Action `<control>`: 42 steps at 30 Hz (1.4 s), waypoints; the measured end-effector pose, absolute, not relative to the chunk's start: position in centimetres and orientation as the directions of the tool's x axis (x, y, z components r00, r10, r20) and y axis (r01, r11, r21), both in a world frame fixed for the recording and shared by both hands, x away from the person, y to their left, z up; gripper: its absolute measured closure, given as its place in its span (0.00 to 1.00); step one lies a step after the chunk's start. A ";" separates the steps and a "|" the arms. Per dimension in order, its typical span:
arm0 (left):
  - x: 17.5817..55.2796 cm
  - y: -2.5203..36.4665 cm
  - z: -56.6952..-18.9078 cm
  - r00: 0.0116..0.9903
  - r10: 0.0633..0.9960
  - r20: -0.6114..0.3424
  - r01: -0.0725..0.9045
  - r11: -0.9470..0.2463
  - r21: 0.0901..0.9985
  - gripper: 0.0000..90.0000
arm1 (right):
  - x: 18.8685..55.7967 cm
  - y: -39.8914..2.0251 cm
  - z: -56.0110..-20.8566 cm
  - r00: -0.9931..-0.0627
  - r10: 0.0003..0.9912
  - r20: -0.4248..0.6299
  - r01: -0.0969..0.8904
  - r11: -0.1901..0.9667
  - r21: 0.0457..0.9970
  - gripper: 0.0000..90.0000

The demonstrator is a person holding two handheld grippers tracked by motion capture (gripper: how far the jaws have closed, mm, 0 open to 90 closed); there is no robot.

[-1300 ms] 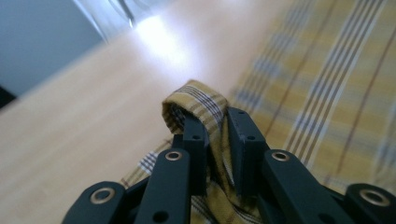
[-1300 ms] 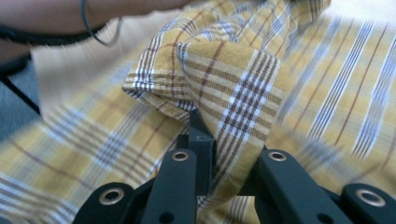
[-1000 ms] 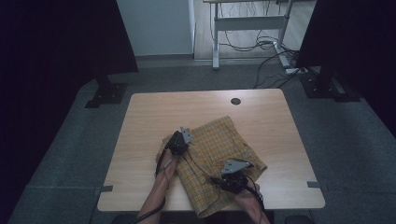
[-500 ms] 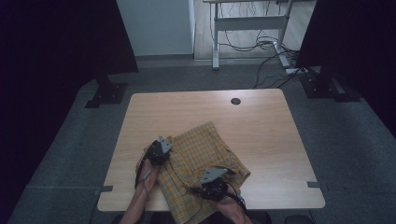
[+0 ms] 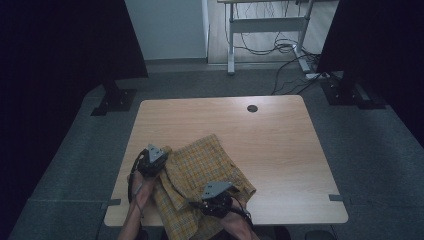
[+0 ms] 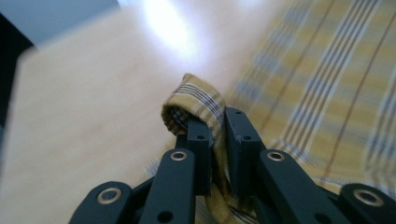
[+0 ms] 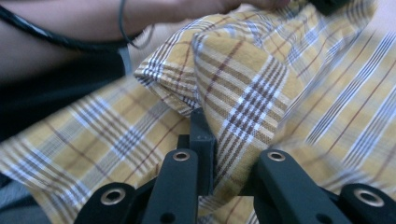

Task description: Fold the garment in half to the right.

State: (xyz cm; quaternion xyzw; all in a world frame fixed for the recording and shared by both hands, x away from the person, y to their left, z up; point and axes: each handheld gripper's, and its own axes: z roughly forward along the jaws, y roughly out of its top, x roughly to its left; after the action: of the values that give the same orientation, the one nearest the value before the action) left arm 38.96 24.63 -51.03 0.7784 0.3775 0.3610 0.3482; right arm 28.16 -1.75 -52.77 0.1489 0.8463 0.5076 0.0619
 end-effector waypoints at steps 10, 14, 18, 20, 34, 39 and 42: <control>38.6 20.4 -40.4 0.435 0.772 0.463 0.161 -0.573 0.804 0.91 | 27.4 -5.4 -45.5 -0.940 0.340 -0.045 0.081 0.347 0.934 0.91; 40.2 18.3 -39.7 0.481 0.793 0.373 0.123 -0.483 0.867 0.91 | 28.1 -8.1 -44.6 -0.926 0.376 -0.025 0.100 0.310 0.945 0.91; 42.9 16.0 -42.2 0.523 0.808 0.271 0.112 -0.380 0.918 0.89 | 29.4 -10.9 -45.9 -0.900 0.435 0.007 0.148 0.293 0.945 0.91; 44.3 14.6 -44.5 0.536 0.805 0.254 0.124 -0.373 0.920 0.89 | 30.2 -12.1 -47.4 -0.885 0.463 0.042 0.194 0.286 0.938 0.91; 48.7 9.3 -53.9 0.580 0.756 0.304 0.300 -0.545 0.783 0.89 | 33.4 -15.2 -55.6 -0.833 0.541 0.112 0.366 0.387 0.846 0.91; 48.6 9.6 -54.9 0.592 0.748 0.300 0.344 -0.571 0.745 0.88 | 33.5 -14.7 -56.5 -0.833 0.527 0.168 0.403 0.371 0.837 0.90; 48.3 10.2 -54.8 0.600 0.749 0.280 0.362 -0.567 0.740 0.87 | 33.2 -14.1 -56.6 -0.841 0.512 0.175 0.404 0.377 0.833 0.90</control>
State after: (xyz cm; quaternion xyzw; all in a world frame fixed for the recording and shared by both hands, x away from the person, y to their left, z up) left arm 48.26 10.23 -54.82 0.8334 0.3332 0.2979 0.3250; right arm 33.19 -14.06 -56.59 0.2766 0.8280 0.4846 0.0561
